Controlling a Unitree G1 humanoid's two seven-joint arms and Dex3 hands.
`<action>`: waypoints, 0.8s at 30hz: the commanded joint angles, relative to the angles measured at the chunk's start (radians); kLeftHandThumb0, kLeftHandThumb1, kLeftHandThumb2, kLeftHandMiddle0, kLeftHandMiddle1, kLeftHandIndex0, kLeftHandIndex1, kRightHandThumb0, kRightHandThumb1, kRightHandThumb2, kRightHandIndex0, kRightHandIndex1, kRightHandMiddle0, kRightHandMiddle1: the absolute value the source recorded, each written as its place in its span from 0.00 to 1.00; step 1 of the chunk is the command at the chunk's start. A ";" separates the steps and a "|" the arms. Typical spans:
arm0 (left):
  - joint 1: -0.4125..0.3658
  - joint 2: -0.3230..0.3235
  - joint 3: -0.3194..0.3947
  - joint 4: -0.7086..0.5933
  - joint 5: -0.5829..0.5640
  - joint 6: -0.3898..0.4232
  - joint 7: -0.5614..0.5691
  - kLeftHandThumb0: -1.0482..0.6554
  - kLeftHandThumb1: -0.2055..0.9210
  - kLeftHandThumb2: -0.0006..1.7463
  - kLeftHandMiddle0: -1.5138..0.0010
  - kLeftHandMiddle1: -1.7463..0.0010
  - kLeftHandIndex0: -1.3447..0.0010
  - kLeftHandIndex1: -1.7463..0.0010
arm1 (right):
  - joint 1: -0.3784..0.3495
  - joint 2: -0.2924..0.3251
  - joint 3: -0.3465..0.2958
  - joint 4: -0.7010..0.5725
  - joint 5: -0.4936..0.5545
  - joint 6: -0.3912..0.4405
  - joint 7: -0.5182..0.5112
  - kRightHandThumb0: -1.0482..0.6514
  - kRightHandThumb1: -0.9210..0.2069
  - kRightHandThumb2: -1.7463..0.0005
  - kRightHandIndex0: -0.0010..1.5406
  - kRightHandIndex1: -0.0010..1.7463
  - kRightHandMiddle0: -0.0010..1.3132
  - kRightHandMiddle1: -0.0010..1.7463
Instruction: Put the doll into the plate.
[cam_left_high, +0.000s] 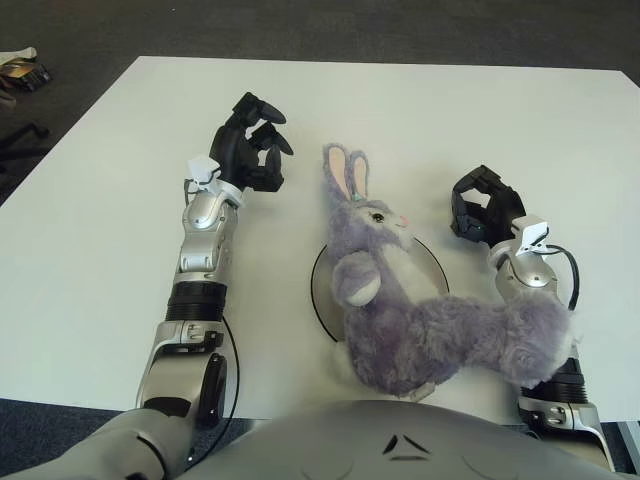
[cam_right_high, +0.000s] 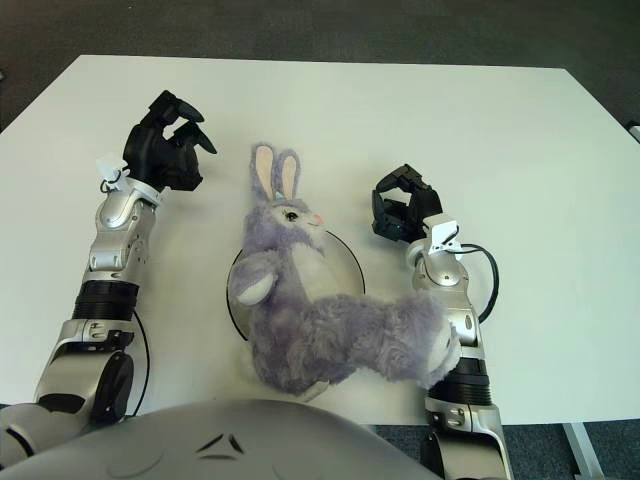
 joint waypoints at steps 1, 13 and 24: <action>0.002 -0.007 0.007 0.018 -0.004 0.000 0.008 0.61 0.44 0.78 0.65 0.00 0.62 0.00 | 0.048 0.000 0.007 0.049 -0.011 0.068 0.004 0.37 0.34 0.40 0.74 1.00 0.34 1.00; 0.031 -0.039 -0.006 0.022 0.009 0.019 0.032 0.61 0.38 0.82 0.63 0.00 0.59 0.00 | 0.054 -0.004 0.008 0.051 -0.023 0.050 0.000 0.37 0.34 0.40 0.75 1.00 0.34 1.00; 0.098 -0.059 -0.013 -0.039 -0.047 0.063 -0.009 0.61 0.22 0.90 0.47 0.00 0.48 0.10 | 0.062 -0.013 0.006 0.045 -0.020 0.052 0.010 0.37 0.34 0.40 0.75 1.00 0.34 1.00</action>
